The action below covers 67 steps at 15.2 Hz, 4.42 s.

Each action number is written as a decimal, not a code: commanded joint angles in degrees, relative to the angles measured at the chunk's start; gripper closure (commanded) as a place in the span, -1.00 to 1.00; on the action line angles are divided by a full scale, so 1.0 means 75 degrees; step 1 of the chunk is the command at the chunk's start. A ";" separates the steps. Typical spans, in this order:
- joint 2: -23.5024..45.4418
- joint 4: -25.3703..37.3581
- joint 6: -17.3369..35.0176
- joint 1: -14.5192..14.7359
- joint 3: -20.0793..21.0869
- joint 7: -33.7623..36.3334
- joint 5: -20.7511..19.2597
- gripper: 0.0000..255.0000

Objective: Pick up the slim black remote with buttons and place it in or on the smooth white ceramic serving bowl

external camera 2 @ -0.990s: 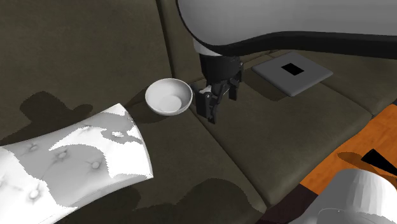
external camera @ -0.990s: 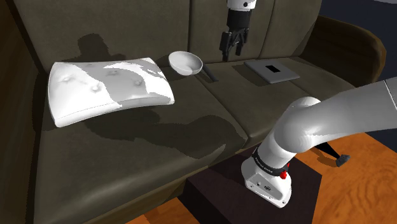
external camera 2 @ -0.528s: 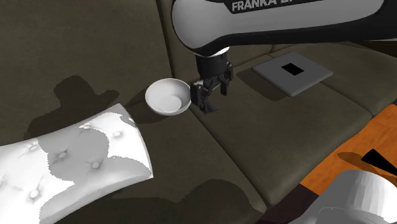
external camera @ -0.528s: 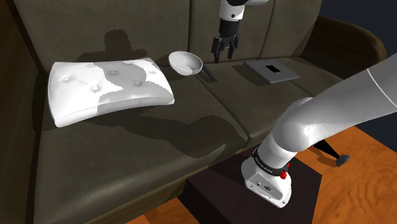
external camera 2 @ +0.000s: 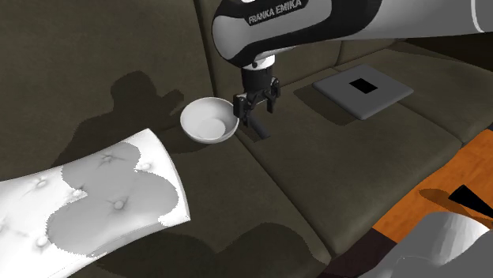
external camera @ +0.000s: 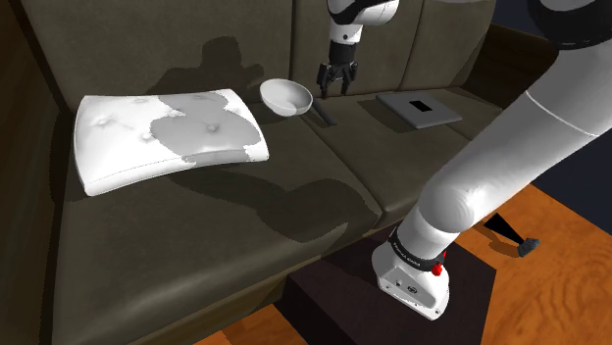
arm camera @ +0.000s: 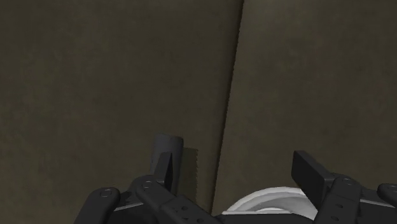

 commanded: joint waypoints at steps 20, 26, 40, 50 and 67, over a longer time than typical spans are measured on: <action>0.3514 0.1834 0.1564 -0.0687 -0.0527 -0.0815 0.1446 -1.00; 0.3514 0.1834 0.1564 -0.0687 -0.0528 -0.0815 0.1446 -1.00; 0.3317 0.1998 0.1211 -0.0663 -0.0560 -0.0761 0.1370 1.00; 0.2919 0.2532 0.0301 -0.0634 -0.0603 -0.0647 0.1216 1.00; 0.2593 0.3870 -0.1346 -0.0635 -0.0639 -0.0536 0.1087 1.00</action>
